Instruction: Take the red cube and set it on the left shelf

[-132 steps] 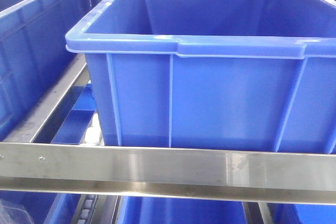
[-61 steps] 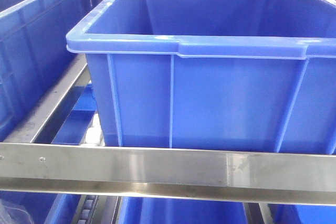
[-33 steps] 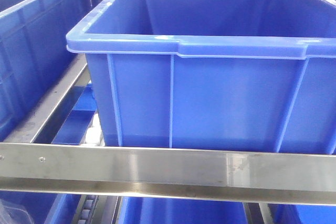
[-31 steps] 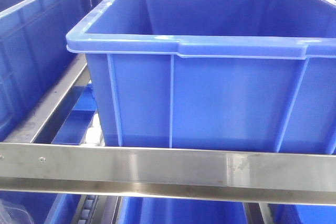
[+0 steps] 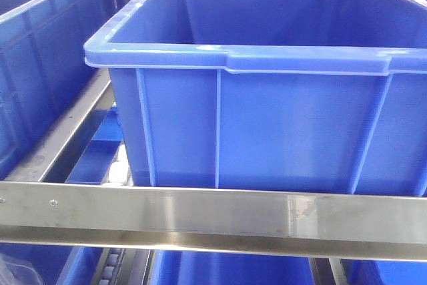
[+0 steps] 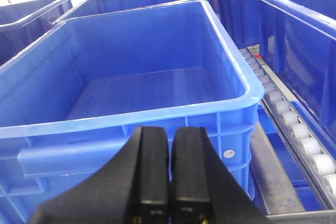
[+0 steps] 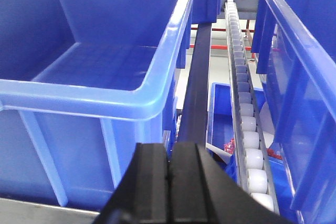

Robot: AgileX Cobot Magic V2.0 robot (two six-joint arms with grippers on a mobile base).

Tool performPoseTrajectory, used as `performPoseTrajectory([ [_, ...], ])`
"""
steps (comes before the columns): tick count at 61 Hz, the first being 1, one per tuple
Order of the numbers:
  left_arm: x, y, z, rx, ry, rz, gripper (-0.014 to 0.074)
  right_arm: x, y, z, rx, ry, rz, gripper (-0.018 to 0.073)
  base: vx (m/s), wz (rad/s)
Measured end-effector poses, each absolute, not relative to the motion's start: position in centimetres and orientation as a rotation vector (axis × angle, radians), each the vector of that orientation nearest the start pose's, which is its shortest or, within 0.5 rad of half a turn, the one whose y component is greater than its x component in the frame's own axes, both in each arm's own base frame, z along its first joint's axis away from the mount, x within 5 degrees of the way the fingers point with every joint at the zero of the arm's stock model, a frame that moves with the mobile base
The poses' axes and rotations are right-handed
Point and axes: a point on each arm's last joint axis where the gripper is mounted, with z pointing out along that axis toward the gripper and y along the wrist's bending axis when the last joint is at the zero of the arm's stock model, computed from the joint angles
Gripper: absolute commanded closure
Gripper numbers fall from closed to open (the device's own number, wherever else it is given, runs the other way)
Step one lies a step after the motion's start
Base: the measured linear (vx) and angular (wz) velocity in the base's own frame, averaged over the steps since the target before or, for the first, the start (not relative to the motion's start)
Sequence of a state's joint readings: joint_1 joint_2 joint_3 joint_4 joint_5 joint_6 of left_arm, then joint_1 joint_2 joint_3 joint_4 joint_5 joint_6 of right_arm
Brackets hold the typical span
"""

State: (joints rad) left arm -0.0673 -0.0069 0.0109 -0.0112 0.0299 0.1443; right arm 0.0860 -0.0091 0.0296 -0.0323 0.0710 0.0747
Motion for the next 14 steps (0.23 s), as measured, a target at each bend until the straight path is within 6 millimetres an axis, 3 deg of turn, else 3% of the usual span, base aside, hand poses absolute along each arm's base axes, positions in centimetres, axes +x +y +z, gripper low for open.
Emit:
performPoseTrajectory([
  [14,5.61,-0.38,20.72,0.152,1.51,0.052,0.0491,5.68,0.47,19.71,-0.034,1.577,0.098,0.0509,0.0,0.0],
])
